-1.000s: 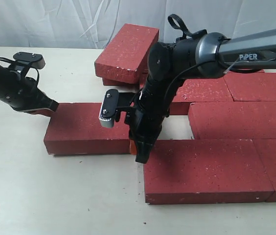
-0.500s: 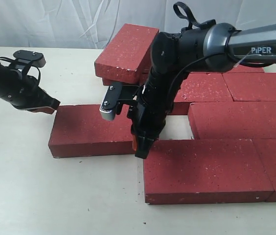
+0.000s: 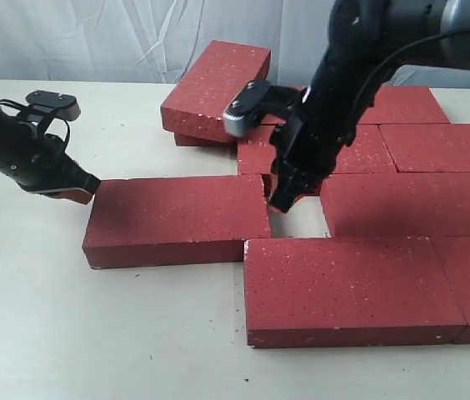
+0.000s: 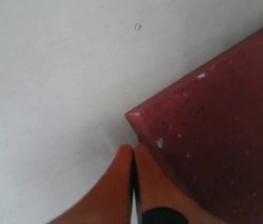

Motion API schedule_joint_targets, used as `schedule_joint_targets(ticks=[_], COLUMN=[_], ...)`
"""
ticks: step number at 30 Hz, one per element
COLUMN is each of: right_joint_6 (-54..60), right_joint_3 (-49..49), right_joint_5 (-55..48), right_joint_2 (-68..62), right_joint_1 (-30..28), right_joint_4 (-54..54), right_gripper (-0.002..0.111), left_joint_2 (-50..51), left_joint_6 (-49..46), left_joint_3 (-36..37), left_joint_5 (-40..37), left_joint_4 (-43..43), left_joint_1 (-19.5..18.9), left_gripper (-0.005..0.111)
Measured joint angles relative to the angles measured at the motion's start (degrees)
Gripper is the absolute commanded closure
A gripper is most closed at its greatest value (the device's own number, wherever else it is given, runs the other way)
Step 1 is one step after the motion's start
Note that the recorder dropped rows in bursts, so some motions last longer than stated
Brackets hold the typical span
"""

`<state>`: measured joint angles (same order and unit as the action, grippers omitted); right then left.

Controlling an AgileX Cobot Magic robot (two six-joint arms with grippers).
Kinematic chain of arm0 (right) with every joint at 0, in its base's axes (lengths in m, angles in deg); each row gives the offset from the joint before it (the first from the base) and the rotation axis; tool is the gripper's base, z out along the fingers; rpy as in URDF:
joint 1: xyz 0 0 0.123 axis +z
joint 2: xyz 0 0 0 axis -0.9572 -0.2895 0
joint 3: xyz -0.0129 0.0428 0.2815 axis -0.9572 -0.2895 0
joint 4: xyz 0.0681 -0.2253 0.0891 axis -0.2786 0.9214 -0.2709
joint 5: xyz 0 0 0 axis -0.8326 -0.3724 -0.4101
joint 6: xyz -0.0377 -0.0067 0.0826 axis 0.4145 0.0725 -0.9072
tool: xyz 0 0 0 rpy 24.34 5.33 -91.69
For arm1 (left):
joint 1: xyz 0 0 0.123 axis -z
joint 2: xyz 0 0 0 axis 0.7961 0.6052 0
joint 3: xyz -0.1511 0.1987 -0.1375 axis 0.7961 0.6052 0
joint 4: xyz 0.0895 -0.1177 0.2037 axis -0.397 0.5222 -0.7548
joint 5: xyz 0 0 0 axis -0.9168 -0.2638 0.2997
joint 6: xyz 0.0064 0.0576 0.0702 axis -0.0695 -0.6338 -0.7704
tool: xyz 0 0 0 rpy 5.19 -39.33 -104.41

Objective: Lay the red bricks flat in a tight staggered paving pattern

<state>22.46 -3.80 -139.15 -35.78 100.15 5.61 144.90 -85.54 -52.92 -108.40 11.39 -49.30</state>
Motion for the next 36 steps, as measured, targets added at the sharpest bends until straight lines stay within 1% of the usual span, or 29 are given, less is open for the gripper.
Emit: schedule_joint_targets(ticks=[3, 6, 12, 20, 24, 30, 36], right_joint_6=[-4.4, -5.9, -6.6, -6.8, -6.8, -6.8, -6.8], right_joint_3=[0.0, 0.0, 0.0, 0.0, 0.0, 0.0, 0.0], right_joint_5=[2.7, 4.6, 6.2, 6.9, 6.9, 7.0, 7.1], right_joint_2=[0.1, 0.1, 0.1, 0.1, 0.1, 0.1, 0.1], right_joint_1=[-4.9, -8.3, -11.8, -12.4, -12.4, -12.4, -12.4], right_joint_4=[0.1, 0.1, 0.1, -1.9, -2.4, -2.5, -2.8], right_gripper=[0.109, 0.109, 0.109, 0.109, 0.109, 0.109, 0.109], left_joint_2=[0.9, 1.1, 1.1, 1.1, 1.1, 1.1, 1.1], left_joint_6=[1.9, 2.5, 2.5, 2.5, 2.5, 2.5, 2.5], left_joint_3=[0.0, 0.0, 0.0, 0.0, 0.0, 0.0, 0.0], left_joint_5=[-0.8, -1.0, -1.0, -1.0, -0.8, 3.0, 4.3], left_joint_4=[-1.9, -1.3, -0.9, 0.1, 0.1, 0.5, 1.1], left_joint_1=[0.0, 0.0, 0.0, 0.0, 1.7, 4.6, 5.8], left_gripper=[0.107, 0.107, 0.107, 0.107, 0.107, 0.107, 0.107])
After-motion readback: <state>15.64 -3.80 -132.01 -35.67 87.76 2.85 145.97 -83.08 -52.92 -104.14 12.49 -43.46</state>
